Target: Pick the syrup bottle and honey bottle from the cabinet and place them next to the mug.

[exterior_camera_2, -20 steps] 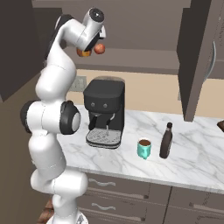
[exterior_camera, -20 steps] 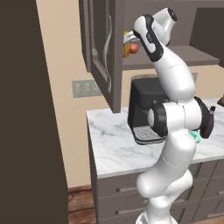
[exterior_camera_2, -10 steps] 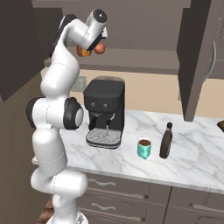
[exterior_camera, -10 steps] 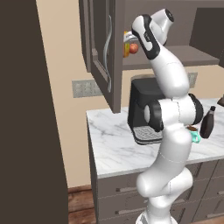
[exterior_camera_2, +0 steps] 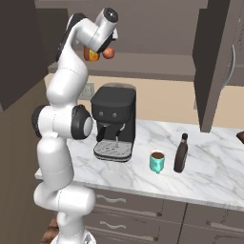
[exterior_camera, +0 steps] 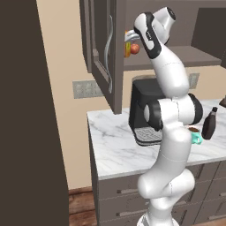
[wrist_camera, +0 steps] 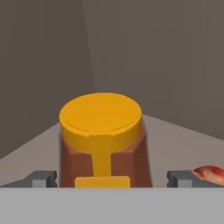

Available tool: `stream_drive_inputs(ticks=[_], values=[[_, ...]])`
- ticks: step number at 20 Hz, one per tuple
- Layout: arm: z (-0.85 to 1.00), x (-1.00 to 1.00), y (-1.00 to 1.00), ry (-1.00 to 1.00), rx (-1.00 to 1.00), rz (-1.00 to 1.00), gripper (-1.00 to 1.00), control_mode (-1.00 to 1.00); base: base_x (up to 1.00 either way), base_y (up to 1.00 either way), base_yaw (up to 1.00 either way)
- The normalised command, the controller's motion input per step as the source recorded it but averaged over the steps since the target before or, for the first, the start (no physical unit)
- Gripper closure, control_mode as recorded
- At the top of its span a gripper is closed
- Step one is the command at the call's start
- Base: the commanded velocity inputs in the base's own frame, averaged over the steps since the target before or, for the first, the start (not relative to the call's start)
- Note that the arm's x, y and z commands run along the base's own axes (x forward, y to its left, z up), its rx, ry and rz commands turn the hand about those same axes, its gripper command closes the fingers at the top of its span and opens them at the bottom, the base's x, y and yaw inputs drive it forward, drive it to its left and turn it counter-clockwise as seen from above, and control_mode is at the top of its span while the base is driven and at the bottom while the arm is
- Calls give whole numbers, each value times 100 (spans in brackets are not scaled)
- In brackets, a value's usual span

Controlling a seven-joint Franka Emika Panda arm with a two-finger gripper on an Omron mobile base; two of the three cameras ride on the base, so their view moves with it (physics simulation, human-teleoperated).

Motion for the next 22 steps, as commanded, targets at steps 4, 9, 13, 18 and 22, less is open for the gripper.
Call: stream_drive_inputs(ticks=[4, 9, 13, 18, 22], values=[[0, 0, 0, 0, 0, 3, -100, -100, 0, 0, 0], [0, 0, 9, 0, 0, 2, -100, -100, 0, 0, 0], [0, 0, 33, 0, 0, 0, -100, -100, 0, 0, 0], [0, 0, 19, 0, 0, 0, -100, -100, 0, 0, 0], [0, 0, 2, 0, 0, 0, -100, -100, 0, 0, 0]])
